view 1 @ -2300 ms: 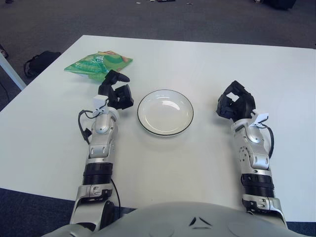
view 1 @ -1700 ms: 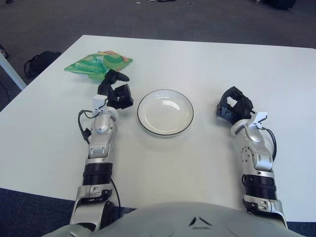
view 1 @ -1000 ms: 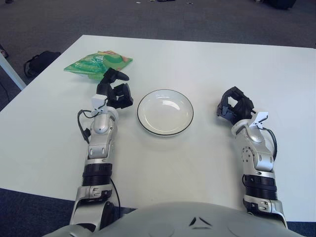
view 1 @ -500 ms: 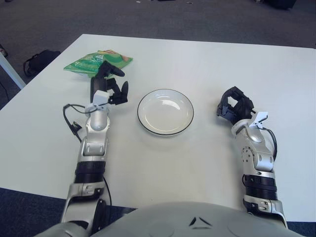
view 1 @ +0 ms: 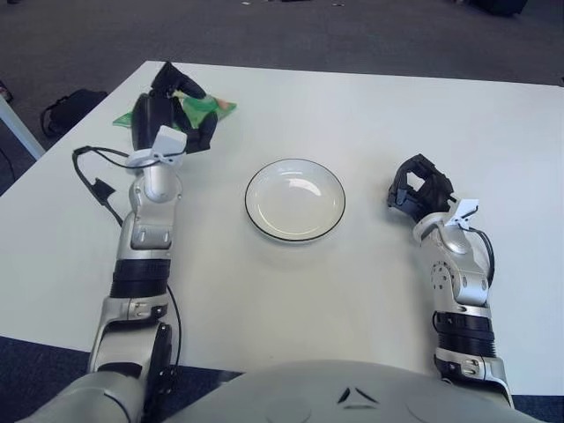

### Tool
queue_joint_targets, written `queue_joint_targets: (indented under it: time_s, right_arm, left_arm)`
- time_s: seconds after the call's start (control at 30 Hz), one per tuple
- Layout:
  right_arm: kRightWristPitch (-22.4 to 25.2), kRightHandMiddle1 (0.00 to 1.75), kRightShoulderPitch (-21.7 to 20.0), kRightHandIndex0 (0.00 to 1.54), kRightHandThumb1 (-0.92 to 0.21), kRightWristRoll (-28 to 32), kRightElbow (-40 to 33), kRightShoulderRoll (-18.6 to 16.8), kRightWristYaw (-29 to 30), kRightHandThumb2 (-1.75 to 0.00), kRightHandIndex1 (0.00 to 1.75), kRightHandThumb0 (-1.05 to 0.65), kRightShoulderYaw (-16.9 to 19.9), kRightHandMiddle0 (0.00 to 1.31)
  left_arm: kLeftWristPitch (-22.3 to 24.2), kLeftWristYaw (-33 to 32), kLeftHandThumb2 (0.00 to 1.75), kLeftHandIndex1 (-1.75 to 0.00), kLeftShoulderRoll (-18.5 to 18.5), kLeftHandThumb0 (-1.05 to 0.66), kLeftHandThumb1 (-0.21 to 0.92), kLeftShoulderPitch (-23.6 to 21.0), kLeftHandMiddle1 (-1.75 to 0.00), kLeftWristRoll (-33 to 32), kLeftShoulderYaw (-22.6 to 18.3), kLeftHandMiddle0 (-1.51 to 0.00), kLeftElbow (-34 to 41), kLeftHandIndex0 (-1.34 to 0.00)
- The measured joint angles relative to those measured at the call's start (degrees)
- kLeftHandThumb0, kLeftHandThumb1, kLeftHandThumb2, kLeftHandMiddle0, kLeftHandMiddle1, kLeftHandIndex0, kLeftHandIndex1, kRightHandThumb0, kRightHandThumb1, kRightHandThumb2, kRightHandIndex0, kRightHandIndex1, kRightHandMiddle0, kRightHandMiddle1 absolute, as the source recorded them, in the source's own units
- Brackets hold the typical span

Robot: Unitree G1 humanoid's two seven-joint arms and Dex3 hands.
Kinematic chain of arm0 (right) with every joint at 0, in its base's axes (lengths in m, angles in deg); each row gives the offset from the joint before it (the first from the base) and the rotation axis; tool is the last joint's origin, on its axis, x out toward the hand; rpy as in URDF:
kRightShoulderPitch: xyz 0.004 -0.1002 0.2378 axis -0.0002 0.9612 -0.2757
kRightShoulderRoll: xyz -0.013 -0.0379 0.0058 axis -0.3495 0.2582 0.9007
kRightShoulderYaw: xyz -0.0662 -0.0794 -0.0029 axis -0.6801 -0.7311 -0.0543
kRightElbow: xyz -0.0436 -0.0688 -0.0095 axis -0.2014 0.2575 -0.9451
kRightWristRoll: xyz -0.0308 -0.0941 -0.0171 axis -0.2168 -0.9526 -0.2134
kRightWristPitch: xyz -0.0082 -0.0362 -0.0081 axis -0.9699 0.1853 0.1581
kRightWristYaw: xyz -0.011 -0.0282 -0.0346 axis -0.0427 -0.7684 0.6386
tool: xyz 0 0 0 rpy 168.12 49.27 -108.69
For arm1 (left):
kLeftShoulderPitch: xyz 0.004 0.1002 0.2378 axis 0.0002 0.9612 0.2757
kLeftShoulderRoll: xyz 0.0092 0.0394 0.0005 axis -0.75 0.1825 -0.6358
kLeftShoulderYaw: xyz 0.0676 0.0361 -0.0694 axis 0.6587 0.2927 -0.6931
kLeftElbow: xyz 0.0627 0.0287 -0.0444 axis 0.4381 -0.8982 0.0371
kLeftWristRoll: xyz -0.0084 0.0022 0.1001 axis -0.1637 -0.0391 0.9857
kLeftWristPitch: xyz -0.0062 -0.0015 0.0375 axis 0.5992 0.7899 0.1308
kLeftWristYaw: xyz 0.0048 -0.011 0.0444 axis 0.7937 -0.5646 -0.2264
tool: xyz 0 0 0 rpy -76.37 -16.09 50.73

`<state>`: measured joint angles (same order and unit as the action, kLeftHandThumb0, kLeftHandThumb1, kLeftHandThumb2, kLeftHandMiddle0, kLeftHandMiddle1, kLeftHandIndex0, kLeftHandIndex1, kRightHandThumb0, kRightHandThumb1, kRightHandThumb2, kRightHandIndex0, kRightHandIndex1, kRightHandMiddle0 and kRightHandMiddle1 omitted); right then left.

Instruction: Put the snack into the plate.

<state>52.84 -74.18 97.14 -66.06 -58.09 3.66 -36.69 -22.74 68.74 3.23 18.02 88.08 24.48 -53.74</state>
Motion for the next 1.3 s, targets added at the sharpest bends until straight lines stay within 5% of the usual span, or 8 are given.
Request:
queue_joint_targets:
  time_s: [0.3,0.47,0.53,0.63,1.0,1.07,1.17,1.3]
  right_arm:
    - [-0.01,1.75,-0.07,1.11,-0.33,0.00,0.25,0.17,-0.02,-1.29,1.75,-0.48,0.17,0.60]
    - [-0.05,1.75,-0.22,1.11,-0.33,0.00,0.61,0.24,-0.04,-1.29,1.75,-0.48,0.29,0.60]
    - [-0.08,1.75,-0.27,1.11,-0.33,0.00,0.69,0.25,-0.04,-1.30,1.75,-0.48,0.30,0.60]
    - [-0.10,1.75,-0.32,1.11,-0.33,-0.01,0.83,0.28,-0.03,-1.30,1.75,-0.48,0.30,0.60]
    - [-0.16,1.75,-0.52,1.09,-0.33,0.00,1.14,0.33,-0.02,-1.29,1.75,-0.47,0.29,0.60]
    - [-0.25,1.75,-0.49,1.08,-0.34,-0.01,1.16,0.33,-0.02,-1.29,1.75,-0.47,0.29,0.60]
    - [-0.41,1.75,-0.49,1.08,-0.34,0.00,1.24,0.36,-0.10,-1.29,1.75,-0.47,0.28,0.60]
    - [-0.72,1.75,-0.79,1.08,-0.34,0.00,1.08,0.51,-0.18,-1.28,1.75,-0.47,0.24,0.59]
  left_arm:
    - [5.61,4.11,1.11,-1.75,-6.01,-0.43,0.48,-7.06,-1.75,6.56,3.98,-1.01,-3.40,-0.48]
    - [4.85,6.48,1.05,-1.75,-8.98,-0.42,0.53,-11.66,-1.75,7.66,6.40,-0.87,-8.56,-0.45]
    - [3.64,7.55,1.20,-1.72,-10.30,-0.22,0.41,-13.45,-1.75,7.73,7.37,-0.76,-11.05,-0.44]
    - [1.76,7.97,1.20,-1.74,-11.75,-0.08,0.40,-15.92,-1.68,7.96,8.65,-0.63,-15.10,-0.39]
    - [-3.14,6.25,0.55,-1.75,-15.82,-0.01,0.87,-23.35,-1.55,14.79,15.92,-0.28,-29.63,-0.16]
    - [-3.50,6.19,0.53,-1.75,-16.47,-0.18,0.90,-23.79,-1.51,15.62,16.85,-0.17,-30.59,-0.17]
    - [-4.53,4.90,0.64,-1.34,-17.28,-0.50,0.81,-25.46,-1.27,17.59,18.78,-0.09,-35.02,-0.05]
    - [-5.39,0.60,0.57,-1.04,-17.32,-0.71,0.86,-28.54,-0.93,20.12,21.59,-0.06,-44.60,-0.01]
